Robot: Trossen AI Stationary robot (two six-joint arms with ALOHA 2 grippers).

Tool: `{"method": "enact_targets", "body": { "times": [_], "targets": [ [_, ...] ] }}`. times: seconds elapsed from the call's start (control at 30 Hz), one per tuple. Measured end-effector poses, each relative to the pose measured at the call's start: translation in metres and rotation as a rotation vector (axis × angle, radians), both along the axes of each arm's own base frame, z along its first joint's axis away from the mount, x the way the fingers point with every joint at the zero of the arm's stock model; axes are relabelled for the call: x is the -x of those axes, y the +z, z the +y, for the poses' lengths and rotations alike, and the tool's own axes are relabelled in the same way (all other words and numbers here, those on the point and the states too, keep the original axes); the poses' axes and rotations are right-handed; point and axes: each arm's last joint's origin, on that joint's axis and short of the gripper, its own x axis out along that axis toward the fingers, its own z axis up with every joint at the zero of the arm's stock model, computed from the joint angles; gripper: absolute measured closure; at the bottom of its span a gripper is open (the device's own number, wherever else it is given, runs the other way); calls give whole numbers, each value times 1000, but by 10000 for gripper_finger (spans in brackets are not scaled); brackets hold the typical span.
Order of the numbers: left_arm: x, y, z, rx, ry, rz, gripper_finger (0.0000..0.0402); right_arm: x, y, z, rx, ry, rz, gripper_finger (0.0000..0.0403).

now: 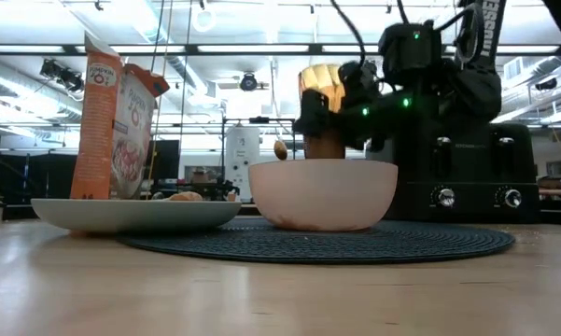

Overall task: Arrange a breakfast setting
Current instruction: Put the yellow cup on the top right of the orange bowl

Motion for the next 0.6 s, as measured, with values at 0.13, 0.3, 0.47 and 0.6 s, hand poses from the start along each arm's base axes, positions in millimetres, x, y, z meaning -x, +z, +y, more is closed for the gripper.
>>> {"method": "enact_targets", "body": {
  "times": [0.13, 0.3, 0.47, 0.6],
  "targets": [
    [-15, 11, 20, -5, -28, 70, 215, 3, 16, 0, 27, 7, 55, 57],
    [-64, 23, 62, -21, -153, 158, 169, 9, 34, 2, 27, 88, 133, 57],
    [-97, 30, 114, -94, -270, 208, 143, 18, 58, 6, 25, 241, 157, 57],
    [-110, 38, 148, -91, -313, 167, 139, 35, 76, 9, 40, 334, 82, 57]
  ]
}}
